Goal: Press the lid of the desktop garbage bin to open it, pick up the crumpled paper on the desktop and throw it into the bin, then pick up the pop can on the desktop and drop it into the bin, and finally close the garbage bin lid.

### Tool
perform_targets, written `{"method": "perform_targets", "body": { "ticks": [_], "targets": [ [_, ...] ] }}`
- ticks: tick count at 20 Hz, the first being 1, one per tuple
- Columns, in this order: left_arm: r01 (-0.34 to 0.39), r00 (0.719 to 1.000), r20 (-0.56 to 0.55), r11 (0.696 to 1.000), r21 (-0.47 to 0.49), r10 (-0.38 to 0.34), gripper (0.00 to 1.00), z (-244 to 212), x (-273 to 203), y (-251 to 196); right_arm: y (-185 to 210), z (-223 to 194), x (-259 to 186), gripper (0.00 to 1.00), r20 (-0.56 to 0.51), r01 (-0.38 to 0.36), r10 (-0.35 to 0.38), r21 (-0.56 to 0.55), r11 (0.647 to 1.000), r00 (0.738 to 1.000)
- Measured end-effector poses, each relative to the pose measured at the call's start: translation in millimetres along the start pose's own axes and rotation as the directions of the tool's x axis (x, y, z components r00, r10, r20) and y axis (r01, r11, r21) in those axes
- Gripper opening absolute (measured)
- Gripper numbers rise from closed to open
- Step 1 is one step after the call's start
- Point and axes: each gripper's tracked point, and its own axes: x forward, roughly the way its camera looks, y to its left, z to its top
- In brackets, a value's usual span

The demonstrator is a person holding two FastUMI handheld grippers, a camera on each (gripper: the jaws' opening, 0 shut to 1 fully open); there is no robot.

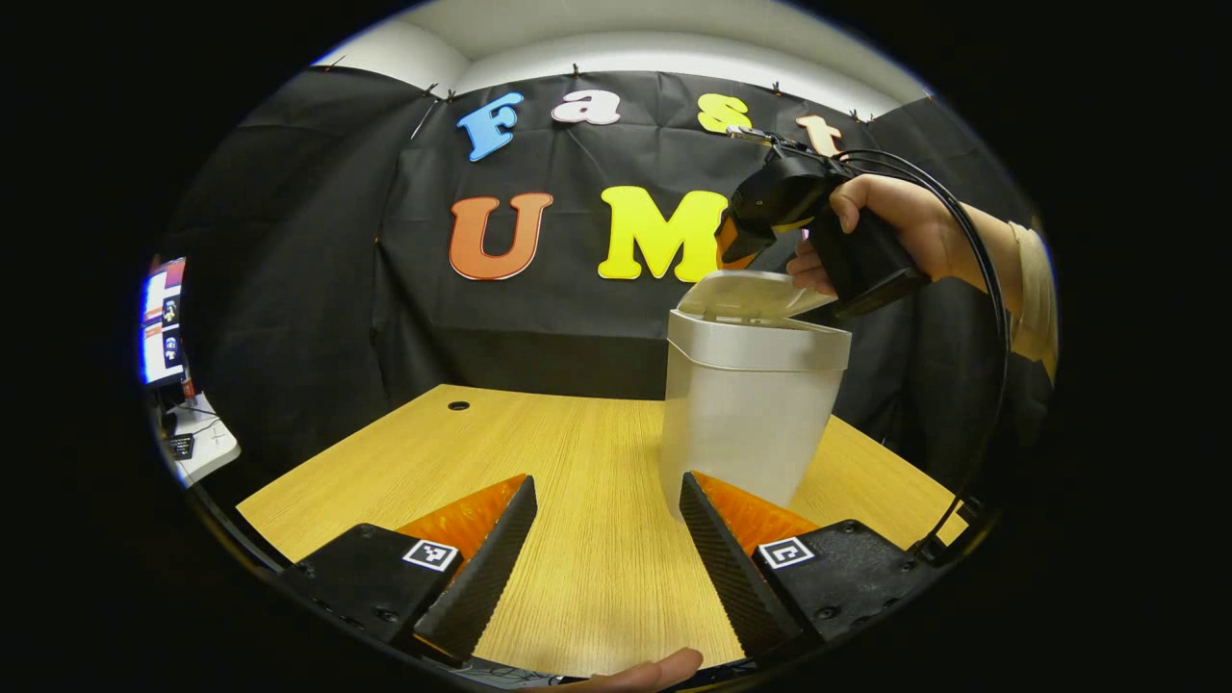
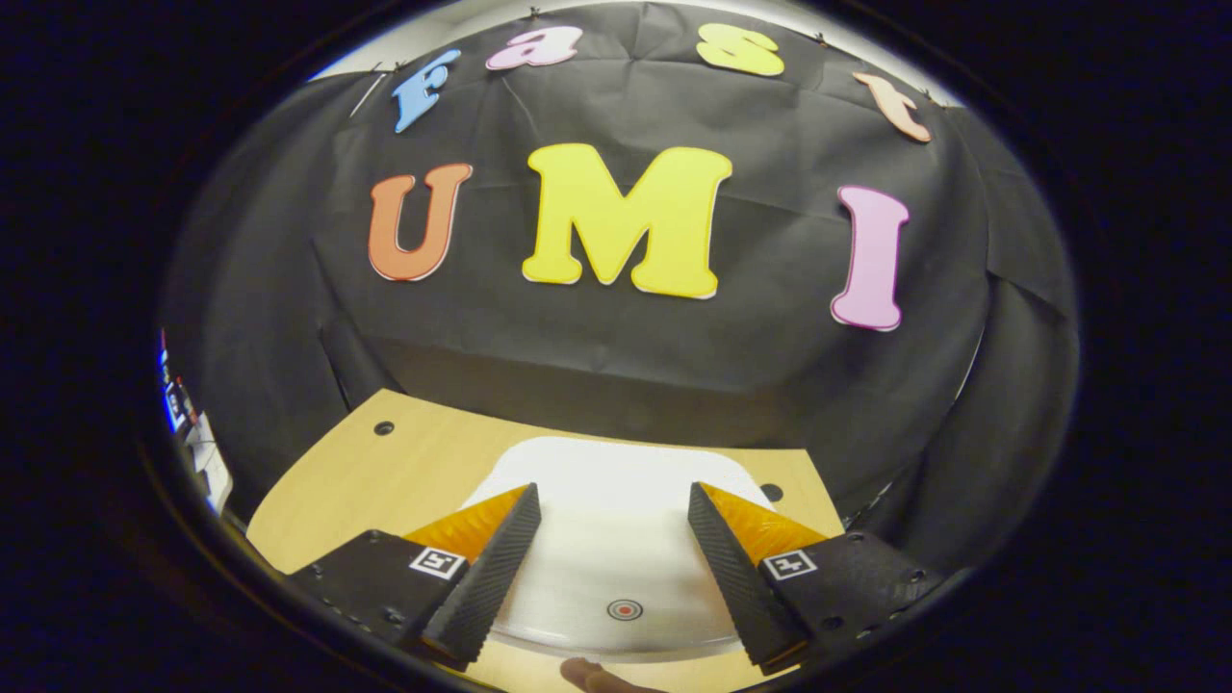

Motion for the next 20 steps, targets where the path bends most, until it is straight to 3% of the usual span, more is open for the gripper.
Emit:
{"method": "perform_targets", "body": {
  "ticks": [3, 8, 10, 12, 15, 20],
  "targets": [
    [0.011, 1.0, -0.002, 1.0, -0.004, -0.011, 0.97, -1, -1, -3, -1, -20, 4, 0.99, -0.069, 0.007, -0.009, -0.026, 1.0, 0.998],
    [-0.002, 1.0, -0.002, 1.0, -0.006, 0.002, 0.97, 2, -3, 2, -4, -25, -8, 1.0, -0.065, -0.005, 0.003, -0.038, 0.999, 0.998],
    [-0.004, 1.0, -0.007, 1.0, -0.006, 0.004, 0.97, 0, -2, 3, -9, -36, -17, 0.98, -0.067, -0.013, 0.013, 0.01, 1.0, 0.998],
    [-0.01, 1.0, -0.013, 1.0, -0.002, 0.01, 0.97, -1, -3, 4, -8, -42, -19, 0.96, -0.022, -0.043, 0.044, 0.061, 0.997, 0.999],
    [-0.024, 1.0, -0.016, 1.0, 0.005, 0.025, 0.97, 0, -4, 8, -9, -47, -19, 0.99, 0.067, -0.076, 0.073, 0.049, 0.996, 0.995],
    [-0.034, 0.999, -0.007, 0.999, 0.035, 0.034, 0.97, 0, -5, 4, -9, -49, -16, 0.99, 0.113, -0.096, 0.088, 0.068, 0.993, 0.99]
  ]
}}
